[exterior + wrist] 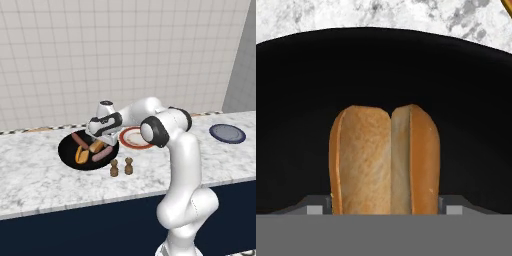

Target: Place one bun and one sausage from the bowl on each plate.

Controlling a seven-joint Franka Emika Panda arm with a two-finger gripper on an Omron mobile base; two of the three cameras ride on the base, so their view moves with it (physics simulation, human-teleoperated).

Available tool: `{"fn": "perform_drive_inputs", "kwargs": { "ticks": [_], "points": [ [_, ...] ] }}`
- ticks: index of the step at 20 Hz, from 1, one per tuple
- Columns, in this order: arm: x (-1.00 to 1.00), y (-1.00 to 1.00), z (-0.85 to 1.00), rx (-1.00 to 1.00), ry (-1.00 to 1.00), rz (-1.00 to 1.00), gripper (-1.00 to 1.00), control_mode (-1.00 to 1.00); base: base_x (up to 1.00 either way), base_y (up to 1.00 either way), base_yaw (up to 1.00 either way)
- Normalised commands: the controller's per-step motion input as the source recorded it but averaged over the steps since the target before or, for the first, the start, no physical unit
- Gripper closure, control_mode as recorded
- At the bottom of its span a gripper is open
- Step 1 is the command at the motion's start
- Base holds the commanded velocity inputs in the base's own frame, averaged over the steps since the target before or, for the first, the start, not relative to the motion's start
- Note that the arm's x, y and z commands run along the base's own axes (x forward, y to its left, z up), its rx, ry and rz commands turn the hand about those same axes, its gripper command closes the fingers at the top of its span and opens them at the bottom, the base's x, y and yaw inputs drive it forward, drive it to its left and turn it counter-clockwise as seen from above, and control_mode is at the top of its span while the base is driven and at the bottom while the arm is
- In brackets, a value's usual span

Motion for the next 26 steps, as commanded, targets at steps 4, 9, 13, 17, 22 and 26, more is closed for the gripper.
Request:
{"fn": "perform_drive_inputs", "kwargs": {
  "ticks": [4,9,13,17,22,26],
  "points": [
    [0.0,0.0,0.0,0.0,0.0,0.0,1.0,-1.0,0.0,0.0,0.0],
    [-0.01,0.0,0.05,0.0,-0.03,0.0,1.0,-1.0,0.0,0.0,0.0],
    [-0.28,-0.09,0.75,0.0,-0.11,0.0,1.0,-1.0,0.0,0.0,0.0],
    [-0.58,-0.53,0.59,0.0,-0.1,0.08,1.0,-1.0,0.0,0.0,0.0],
    [-0.15,-1.0,0.17,0.01,0.0,0.21,1.0,-1.0,0.0,0.0,0.0],
    [0.03,-1.0,0.28,0.01,0.0,0.19,1.0,-1.0,0.0,0.0,0.0]
  ]
}}
